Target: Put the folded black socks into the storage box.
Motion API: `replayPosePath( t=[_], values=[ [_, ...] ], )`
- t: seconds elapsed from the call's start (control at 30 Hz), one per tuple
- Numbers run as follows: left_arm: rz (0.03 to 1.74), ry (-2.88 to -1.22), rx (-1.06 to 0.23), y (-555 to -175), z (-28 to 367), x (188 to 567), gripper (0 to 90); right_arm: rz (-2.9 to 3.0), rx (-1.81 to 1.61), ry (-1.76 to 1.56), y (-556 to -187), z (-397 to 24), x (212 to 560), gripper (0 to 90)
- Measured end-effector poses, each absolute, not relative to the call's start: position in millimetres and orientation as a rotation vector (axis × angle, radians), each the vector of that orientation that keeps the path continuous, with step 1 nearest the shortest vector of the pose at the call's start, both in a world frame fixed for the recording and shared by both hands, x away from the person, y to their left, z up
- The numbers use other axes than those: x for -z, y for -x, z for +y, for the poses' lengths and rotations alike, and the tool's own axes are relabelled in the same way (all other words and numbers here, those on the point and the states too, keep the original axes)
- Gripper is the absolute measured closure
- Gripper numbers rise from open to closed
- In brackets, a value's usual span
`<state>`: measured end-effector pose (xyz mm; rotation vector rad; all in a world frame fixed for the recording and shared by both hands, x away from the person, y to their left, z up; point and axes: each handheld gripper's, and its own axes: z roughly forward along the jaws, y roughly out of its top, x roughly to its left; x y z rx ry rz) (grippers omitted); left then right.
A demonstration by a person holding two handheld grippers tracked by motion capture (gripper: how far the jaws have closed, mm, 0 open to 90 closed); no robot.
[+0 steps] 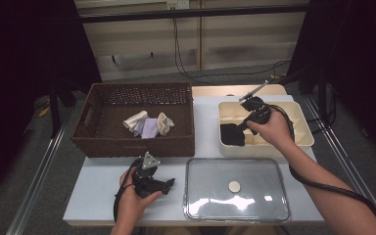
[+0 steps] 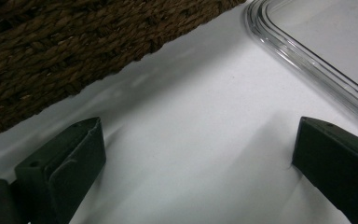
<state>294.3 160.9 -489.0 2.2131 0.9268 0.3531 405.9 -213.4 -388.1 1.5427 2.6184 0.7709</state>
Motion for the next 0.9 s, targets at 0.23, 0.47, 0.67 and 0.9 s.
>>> replayPosePath(
  t=[0.23, 0.47, 0.67, 0.9],
  values=[
    [0.928, -2.212, -0.354, -294, 161, 489, 2.1, 2.642, -0.793, -1.546, -404, -214, 398, 90.0],
    [0.927, -2.213, -0.355, -294, 161, 489, 2.1, 2.665, -0.817, -1.543, -399, -208, 406, 90.0],
    [0.926, -2.213, -0.356, -294, 161, 489, 2.1, 2.689, -0.832, -1.544, -397, -203, 412, 90.0],
    [0.926, -2.213, -0.356, -294, 161, 489, 2.1, 2.726, -0.796, -1.520, -396, -196, 424, 90.0]
  ],
)
